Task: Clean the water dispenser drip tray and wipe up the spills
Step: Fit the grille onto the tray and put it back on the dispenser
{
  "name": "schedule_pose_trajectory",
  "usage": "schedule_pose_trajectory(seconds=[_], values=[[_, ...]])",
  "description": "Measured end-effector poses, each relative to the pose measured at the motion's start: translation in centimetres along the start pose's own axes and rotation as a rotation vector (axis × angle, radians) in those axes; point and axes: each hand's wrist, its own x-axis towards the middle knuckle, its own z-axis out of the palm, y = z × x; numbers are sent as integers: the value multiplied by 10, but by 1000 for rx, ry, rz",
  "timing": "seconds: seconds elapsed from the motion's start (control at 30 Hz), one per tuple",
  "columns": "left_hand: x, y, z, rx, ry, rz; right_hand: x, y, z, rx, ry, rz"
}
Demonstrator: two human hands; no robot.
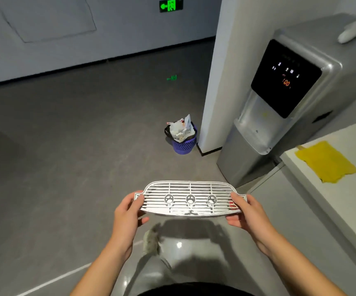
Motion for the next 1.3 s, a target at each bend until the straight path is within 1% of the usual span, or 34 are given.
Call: schedule_pose_trajectory(seconds=[0.13, 0.3, 0.4, 0.57, 0.73, 0.87, 0.97, 1.17, 1.23, 1.3], values=[[83, 50, 7, 96, -158, -2, 24, -28, 32, 138, 135, 43], [161, 111, 36, 211, -370, 11, 45, -66, 51, 300, 227, 35], [204, 133, 67, 251, -437, -19, 65, -79, 52, 339, 352, 7], [267, 158, 135, 309, -514, -40, 117, -95, 41, 404, 489, 3], [323, 174, 203, 409, -607, -39, 171, -102, 20, 504, 583, 41], [370, 181, 261, 495, -697, 6, 217, -108, 0, 608, 631, 98], [401, 183, 304, 524, -738, 16, 244, -118, -15, 677, 668, 74], [454, 183, 390, 569, -804, -73, 297, -125, -44, 699, 772, 144], [479, 177, 412, 567, -769, -81, 317, -125, -53, 704, 802, 163], [500, 169, 431, 605, -796, -99, 337, -123, -61, 729, 830, 166]])
